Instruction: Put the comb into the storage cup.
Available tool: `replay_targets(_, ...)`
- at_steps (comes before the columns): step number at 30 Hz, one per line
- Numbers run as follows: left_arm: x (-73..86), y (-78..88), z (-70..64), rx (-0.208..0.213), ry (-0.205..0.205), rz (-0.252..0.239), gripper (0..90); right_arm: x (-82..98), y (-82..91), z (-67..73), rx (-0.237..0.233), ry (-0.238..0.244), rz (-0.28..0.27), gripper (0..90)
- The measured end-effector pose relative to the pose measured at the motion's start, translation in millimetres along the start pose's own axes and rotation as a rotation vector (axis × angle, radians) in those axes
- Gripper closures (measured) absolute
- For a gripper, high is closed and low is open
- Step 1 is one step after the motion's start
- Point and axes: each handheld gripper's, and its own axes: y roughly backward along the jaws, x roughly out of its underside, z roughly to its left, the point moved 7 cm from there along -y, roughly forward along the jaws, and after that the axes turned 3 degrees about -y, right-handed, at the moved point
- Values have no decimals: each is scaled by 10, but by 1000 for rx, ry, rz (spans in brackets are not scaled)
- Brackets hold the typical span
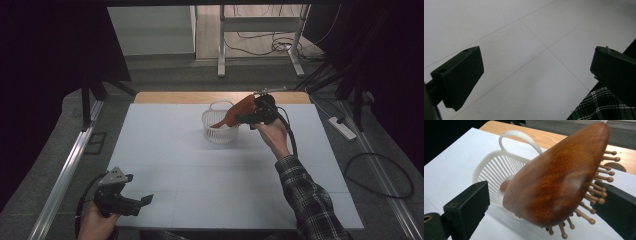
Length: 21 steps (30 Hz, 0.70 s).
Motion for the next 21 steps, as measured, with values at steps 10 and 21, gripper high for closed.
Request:
replay_targets(10, 6, 17, 14, -15, 1, -4, 0, 20, 63, 15, 0, 33, 4, 2)
replay_targets(21, 32, 64, 36, -28, 11, -11, 0, 55, 170, 27, -9, 59, -1, 0)
